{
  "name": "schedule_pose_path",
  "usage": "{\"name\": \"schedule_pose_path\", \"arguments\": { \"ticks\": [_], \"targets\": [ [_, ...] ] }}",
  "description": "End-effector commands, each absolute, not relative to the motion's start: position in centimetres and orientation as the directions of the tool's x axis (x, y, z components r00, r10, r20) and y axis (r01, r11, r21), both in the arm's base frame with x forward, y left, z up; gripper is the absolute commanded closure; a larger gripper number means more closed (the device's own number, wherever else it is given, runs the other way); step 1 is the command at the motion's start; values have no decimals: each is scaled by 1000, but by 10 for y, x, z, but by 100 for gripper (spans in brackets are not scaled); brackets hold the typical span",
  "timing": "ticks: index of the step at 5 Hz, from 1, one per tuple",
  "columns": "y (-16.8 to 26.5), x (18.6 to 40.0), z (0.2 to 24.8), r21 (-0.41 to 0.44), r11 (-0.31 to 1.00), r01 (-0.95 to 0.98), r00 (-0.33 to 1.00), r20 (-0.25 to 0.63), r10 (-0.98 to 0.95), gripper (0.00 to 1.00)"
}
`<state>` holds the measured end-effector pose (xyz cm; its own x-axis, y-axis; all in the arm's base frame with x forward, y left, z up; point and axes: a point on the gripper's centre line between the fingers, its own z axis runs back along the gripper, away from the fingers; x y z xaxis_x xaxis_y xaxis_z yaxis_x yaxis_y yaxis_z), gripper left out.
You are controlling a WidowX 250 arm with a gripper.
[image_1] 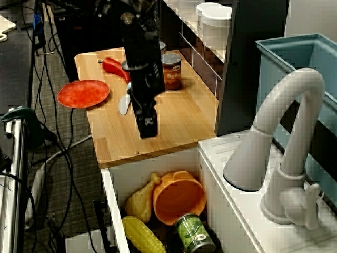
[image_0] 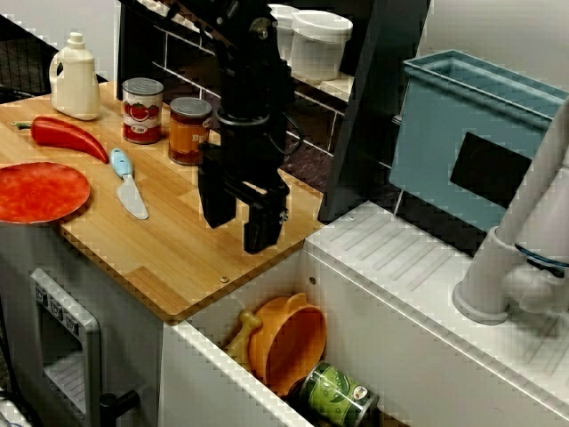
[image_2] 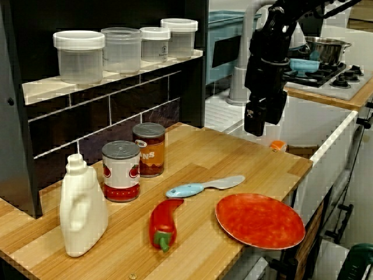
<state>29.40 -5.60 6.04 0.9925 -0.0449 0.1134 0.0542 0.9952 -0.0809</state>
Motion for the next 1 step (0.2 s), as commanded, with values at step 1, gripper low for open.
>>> {"name": "schedule_pose_path", "arguments": {
  "ticks": [1],
  "targets": [
    [-36, 290, 109, -94, 995, 44, 981, 195, -25, 0]
  ]
}}
